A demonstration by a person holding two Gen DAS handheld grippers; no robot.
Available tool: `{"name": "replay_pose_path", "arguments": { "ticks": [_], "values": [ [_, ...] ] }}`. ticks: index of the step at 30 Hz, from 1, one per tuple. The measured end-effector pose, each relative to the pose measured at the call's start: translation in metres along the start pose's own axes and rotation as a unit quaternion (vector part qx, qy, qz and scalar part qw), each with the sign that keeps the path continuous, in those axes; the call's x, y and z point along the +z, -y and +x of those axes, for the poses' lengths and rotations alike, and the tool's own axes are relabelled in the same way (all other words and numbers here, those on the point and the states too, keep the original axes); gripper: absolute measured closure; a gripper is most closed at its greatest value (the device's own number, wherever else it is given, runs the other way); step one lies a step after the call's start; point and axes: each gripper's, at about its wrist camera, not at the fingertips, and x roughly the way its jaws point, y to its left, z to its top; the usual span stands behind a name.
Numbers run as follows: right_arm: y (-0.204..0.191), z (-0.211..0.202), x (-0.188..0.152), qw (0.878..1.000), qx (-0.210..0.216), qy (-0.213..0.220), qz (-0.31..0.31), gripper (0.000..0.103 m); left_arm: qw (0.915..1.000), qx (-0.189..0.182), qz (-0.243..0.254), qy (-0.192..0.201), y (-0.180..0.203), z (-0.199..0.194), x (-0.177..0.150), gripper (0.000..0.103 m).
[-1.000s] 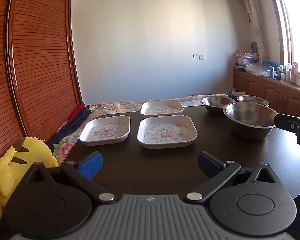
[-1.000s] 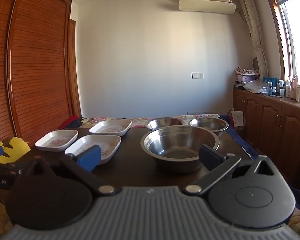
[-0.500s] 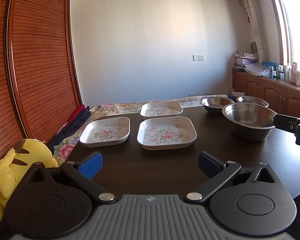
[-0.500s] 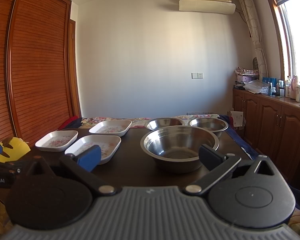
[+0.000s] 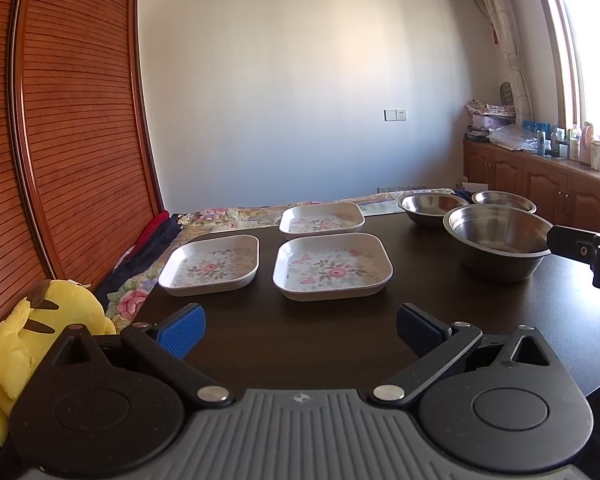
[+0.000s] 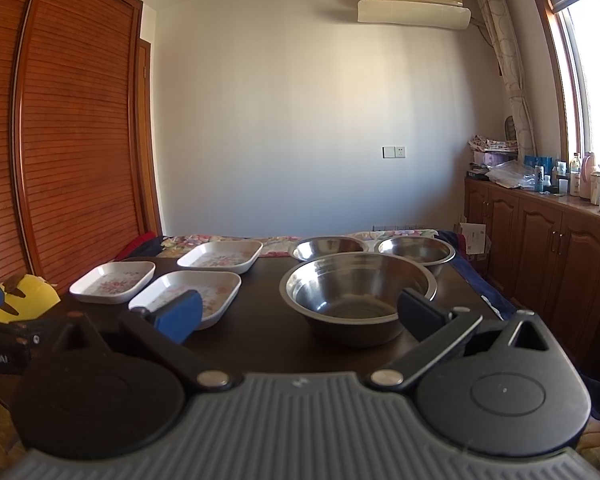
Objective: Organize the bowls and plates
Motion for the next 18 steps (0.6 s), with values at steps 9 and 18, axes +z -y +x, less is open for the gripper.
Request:
{"name": "replay_pose_path", "arguments": {
  "ticks": [9,18],
  "values": [
    [-0.0018,-0.0014,0.0015,1.000,0.002,0.002,-0.003,0.000,1.0000,0.000,0.001,0.001,-0.0004,-0.0003,0.0009,0.000],
    [-0.0018,-0.0015,0.0005,1.000,0.001,0.001,-0.003,0.000,1.0000,0.000,0.002,0.000,-0.0003,0.0000,0.0009,0.000]
  ]
}}
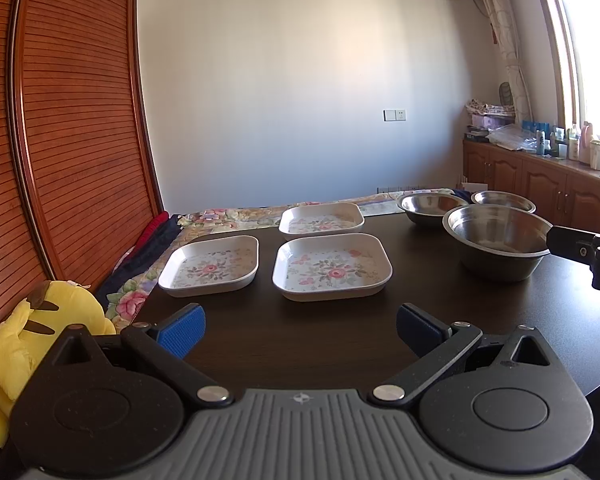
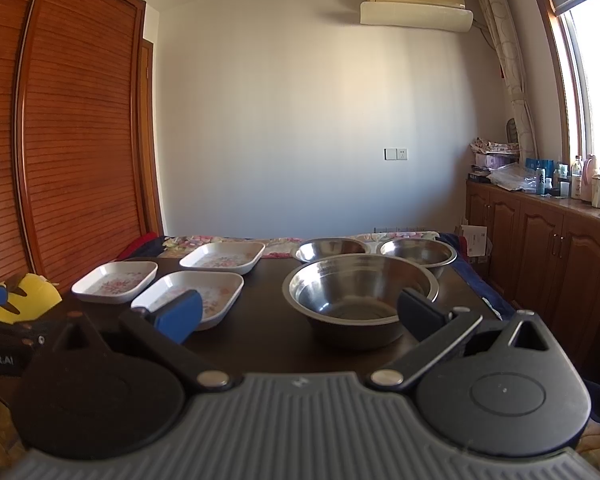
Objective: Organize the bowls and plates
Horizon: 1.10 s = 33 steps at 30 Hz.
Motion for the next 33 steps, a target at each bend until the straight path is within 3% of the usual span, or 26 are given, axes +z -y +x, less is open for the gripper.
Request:
{"name": "replay_pose_path", "arguments": {
  "ticks": [22,33],
  "values": [
    [0.000,-0.002,-0.001,1.000,-0.003,0.000,-0.005,0.000,1.0000,-0.003,-0.005,-0.007,-0.002,0.003,-0.004,0.000],
    [-0.004,0.013,-0.002,1.000,0.011,-0.013,-0.018,0.000,0.9997,-0.006,-0.005,-0.022,-0.013,0.027,-0.003,0.000]
  ]
}}
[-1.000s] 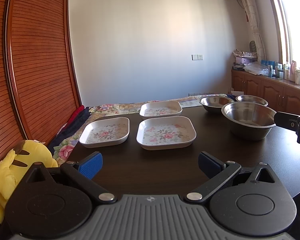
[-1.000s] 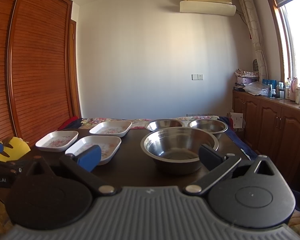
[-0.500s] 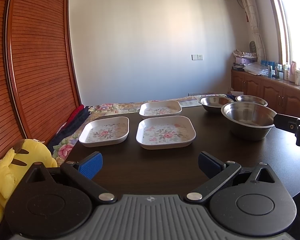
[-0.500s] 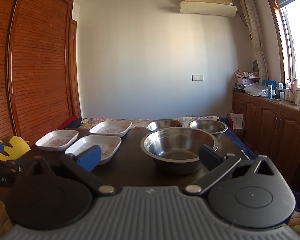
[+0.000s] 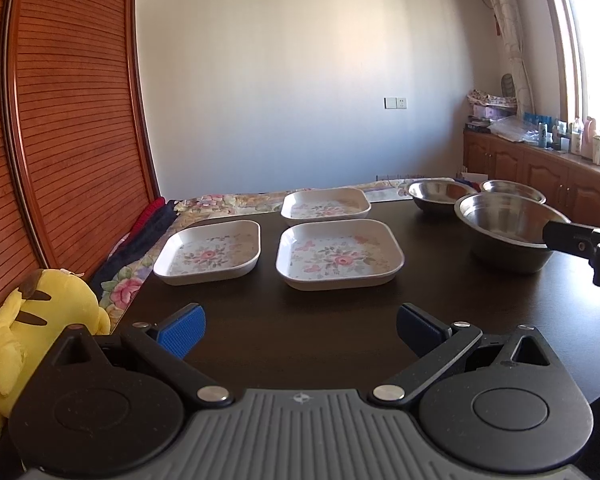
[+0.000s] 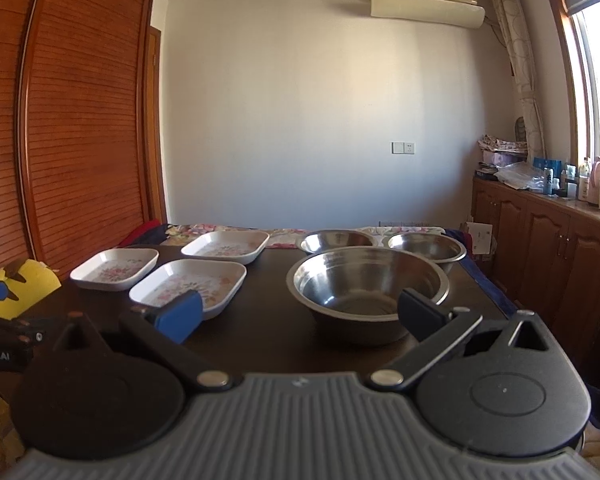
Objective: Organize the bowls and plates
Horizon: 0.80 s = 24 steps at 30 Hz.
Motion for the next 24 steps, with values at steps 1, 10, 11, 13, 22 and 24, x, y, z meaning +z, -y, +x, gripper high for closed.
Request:
{"name": "replay_pose_path", "arguments": {
  "ticks": [1,10,11,13,22,24],
  "values": [
    [-0.001,0.002,0.001,1.000,0.003,0.000,-0.002,0.000,1.0000,0.001,0.002,-0.002,-0.003,0.004,0.001,0.000],
    [-0.018,0.030,0.008,0.997,0.062,-0.015,-0.030,0.001,0.9999,-0.006,0.008,-0.011,-0.023,0.042,0.009,0.000],
    [-0.021,0.033,0.009,0.997,0.071,-0.017,-0.036,0.001,0.9999,-0.008,0.006,-0.013,-0.026,0.046,0.010,0.000],
    [-0.026,0.039,0.012,0.995,0.084,-0.019,-0.048,0.008,0.9998,-0.012,0.003,-0.017,-0.031,0.054,0.013,0.001],
    [-0.047,0.079,0.024,0.988,0.124,-0.048,-0.072,0.013,0.9992,-0.025,0.008,-0.029,-0.045,0.089,0.029,0.010],
    [-0.051,0.088,0.024,0.987,0.128,-0.057,-0.074,0.016,0.9990,-0.031,0.008,-0.032,-0.048,0.098,0.030,0.012]
  ]
}}
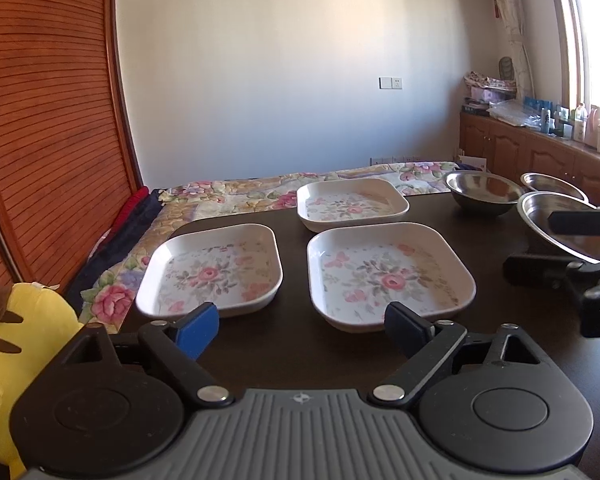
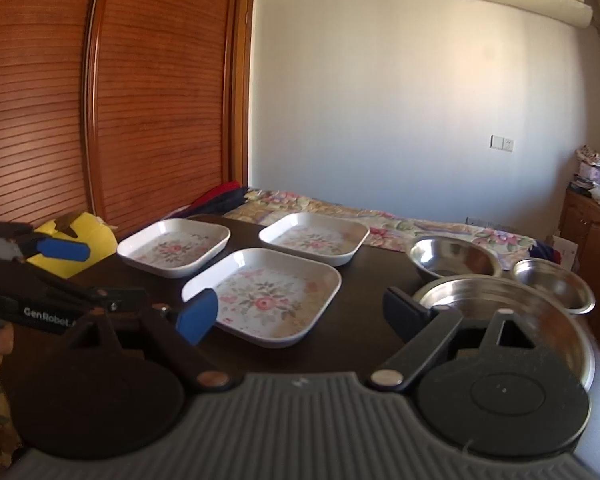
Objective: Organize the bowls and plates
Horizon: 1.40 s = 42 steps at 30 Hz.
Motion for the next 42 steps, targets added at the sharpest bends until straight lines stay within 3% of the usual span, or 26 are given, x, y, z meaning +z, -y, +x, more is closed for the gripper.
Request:
{"name": "replay_pose_path", "arguments": {
  "ticks": [9,22,42],
  "values": [
    [-0.003,0.041,-0.002,0.999,0.011,-0.043,0.004,0.023,0.9992,-0.036,0.013,-0.013,-0.010,0.039,0.011,0.029],
    [-0.007,0.073,0.000,0.997,0.016,-0.077,0.005,0.041,0.9961,-0.079,0.012,-0.037,-0.012,0.079,0.016,0.056],
    [-0.002,0.093,-0.010,0.994,-0.011,-0.107,0.016,0.051,0.9938,-0.092,0.020,-0.058,-0.009,0.097,0.012,0.067]
  ]
}}
